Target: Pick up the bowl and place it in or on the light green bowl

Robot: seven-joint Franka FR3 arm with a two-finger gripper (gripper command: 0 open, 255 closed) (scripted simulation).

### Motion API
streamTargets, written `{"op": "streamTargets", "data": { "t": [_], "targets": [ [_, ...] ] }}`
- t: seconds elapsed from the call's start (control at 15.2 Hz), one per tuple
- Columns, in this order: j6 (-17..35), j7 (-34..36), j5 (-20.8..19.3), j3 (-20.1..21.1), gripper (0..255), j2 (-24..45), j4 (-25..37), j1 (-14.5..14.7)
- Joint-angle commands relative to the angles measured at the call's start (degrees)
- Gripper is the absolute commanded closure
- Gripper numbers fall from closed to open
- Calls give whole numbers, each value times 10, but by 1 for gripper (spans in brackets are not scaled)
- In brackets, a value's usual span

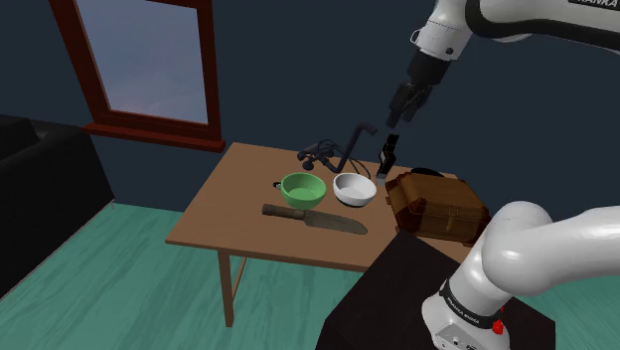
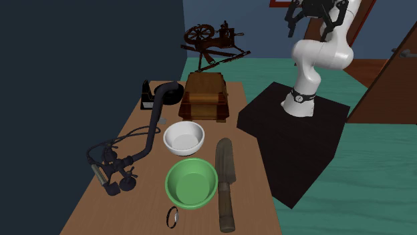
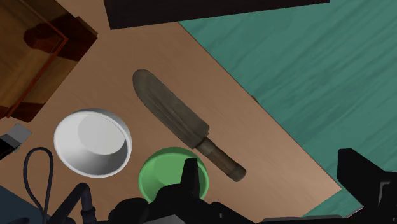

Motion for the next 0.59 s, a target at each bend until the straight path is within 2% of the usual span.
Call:
{"op": "streamTargets", "data": {
  "t": [0.0, 0.53],
  "targets": [
    [0, 0, 0, 0, 0, 0, 0, 0],
    [137, -43, -33, -36, 0, 78, -72, -13]
  ]
}}
